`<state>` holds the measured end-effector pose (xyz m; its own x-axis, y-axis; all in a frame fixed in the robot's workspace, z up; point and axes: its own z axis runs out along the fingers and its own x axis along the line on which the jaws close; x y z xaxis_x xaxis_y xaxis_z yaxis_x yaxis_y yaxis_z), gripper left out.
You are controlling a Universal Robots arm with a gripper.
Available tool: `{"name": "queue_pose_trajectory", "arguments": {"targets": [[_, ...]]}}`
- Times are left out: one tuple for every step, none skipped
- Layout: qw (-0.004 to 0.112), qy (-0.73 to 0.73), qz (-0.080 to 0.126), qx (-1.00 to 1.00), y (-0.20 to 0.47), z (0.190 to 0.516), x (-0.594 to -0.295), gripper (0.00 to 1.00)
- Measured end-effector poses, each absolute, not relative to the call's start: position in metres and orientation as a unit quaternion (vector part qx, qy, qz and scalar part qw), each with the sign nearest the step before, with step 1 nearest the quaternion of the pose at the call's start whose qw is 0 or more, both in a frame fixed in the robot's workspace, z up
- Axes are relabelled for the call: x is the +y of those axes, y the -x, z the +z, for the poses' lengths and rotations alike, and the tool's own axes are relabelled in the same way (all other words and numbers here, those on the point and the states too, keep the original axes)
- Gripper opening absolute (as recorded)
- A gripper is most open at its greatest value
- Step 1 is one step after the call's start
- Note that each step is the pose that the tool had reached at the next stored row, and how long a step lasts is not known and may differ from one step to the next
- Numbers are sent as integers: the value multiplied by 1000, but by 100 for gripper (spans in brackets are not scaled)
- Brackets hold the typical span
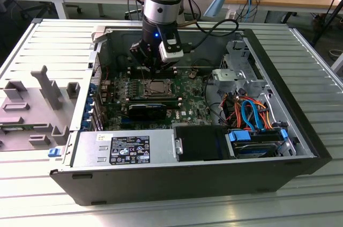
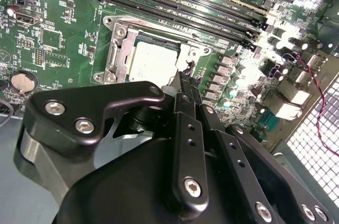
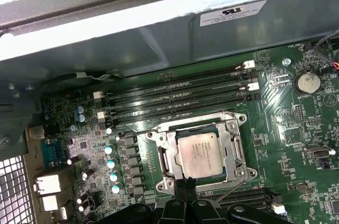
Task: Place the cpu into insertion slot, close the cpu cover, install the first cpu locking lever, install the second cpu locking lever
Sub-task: 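Install the first cpu locking lever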
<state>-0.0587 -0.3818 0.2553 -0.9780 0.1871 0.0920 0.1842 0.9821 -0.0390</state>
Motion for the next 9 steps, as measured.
{"name": "queue_pose_trajectory", "arguments": {"targets": [[48, 93, 15, -994, 59, 255, -382, 11], [48, 93, 15, -994, 59, 255, -382, 11], [48, 92, 15, -994, 59, 255, -382, 11], [48, 92, 15, -995, 59, 255, -382, 11], [48, 91, 15, -995, 59, 255, -382, 11], [48, 91, 15, -995, 59, 255, -382, 11], [48, 91, 15, -995, 59, 255, -382, 11], [48, 90, 15, -995, 59, 255, -382, 11], [48, 89, 15, -995, 59, 255, -382, 11]]}}
